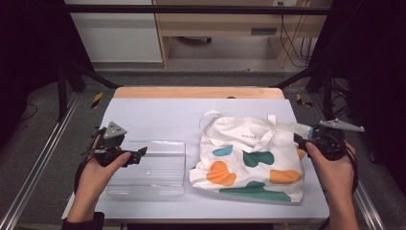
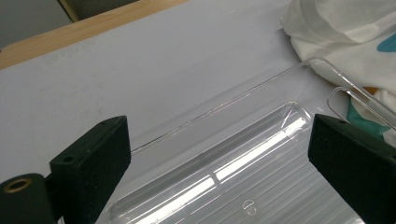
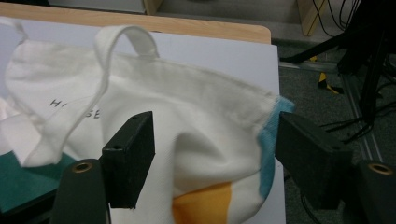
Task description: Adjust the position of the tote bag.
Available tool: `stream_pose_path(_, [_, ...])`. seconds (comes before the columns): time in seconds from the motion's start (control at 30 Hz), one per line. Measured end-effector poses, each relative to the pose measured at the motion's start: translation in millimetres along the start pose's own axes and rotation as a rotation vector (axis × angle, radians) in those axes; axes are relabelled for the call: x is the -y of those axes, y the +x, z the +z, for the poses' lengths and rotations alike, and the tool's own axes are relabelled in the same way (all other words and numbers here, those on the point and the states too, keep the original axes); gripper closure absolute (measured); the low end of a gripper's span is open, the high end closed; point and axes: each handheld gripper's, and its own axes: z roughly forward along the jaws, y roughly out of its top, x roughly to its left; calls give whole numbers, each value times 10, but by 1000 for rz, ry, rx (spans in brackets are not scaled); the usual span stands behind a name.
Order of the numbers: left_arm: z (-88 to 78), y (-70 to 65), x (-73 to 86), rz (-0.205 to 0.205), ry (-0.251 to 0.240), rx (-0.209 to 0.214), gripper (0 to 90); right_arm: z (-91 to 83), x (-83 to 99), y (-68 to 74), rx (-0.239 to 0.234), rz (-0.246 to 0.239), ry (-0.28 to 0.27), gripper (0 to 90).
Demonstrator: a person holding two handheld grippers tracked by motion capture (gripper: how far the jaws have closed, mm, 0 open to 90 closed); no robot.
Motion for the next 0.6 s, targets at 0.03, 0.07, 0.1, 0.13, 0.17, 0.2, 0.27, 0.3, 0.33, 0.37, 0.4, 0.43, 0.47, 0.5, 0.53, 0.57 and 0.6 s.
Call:
stream_pose_path(0.03, [3, -13, -4, 8, 4, 3, 59, 34, -20, -45, -7, 4, 3, 282])
stream_pose_path(0.07, [8, -24, -9, 11, 6, 5, 59, 73, -36, -83, -14, 16, 8, 270])
stream_pose_path(0.1, [15, -37, -15, 12, 4, 5, 59, 115, -50, -114, -17, 25, 18, 251])
stream_pose_path(0.13, [20, -48, -21, 14, 2, 6, 59, 162, -60, -143, -6, 24, 31, 234])
stream_pose_path(0.17, [21, -61, -26, 17, 3, 7, 59, 212, -61, -173, 11, 21, 48, 212])
stream_pose_path(0.2, [20, -71, -31, 23, 5, 10, 59, 265, -59, -204, 20, 30, 65, 189])
stream_pose_path(0.27, [21, -94, -40, 29, 3, 14, 59, 361, -49, -258, 18, 58, 83, 188])
stream_pose_path(0.3, [23, -106, -46, 30, 1, 18, 59, 410, -44, -281, 12, 70, 87, 184])
stream_pose_path(0.33, [23, -106, -46, 30, 1, 18, 59, 410, -44, -281, 12, 70, 87, 184])
stream_pose_path(0.37, [25, -132, -57, 35, -1, 24, 59, 516, -44, -291, -6, 101, 106, 219])
stream_pose_path(0.4, [24, -142, -62, 45, 2, 29, 59, 544, -45, -284, -27, 115, 114, 251])
stream_pose_path(0.43, [24, -142, -62, 45, 2, 29, 59, 544, -45, -284, -27, 115, 114, 251])
stream_pose_path(0.47, [24, -166, -71, 47, 3, 36, 59, 602, -47, -236, -75, 137, 104, 358])
stream_pose_path(0.5, [23, -175, -79, 53, 4, 34, 59, 607, -46, -211, -76, 122, 95, 419])
stream_pose_path(0.53, [24, -189, -83, 52, 1, 35, 59, 600, -46, -168, -60, 104, 81, 484])
stream_pose_path(0.57, [22, -199, -90, 56, 2, 36, 59, 586, -45, -132, -52, 90, 72, 547])
stream_pose_path(0.6, [24, -210, -95, 57, -4, 36, 59, 567, -40, -104, -62, 79, 68, 609])
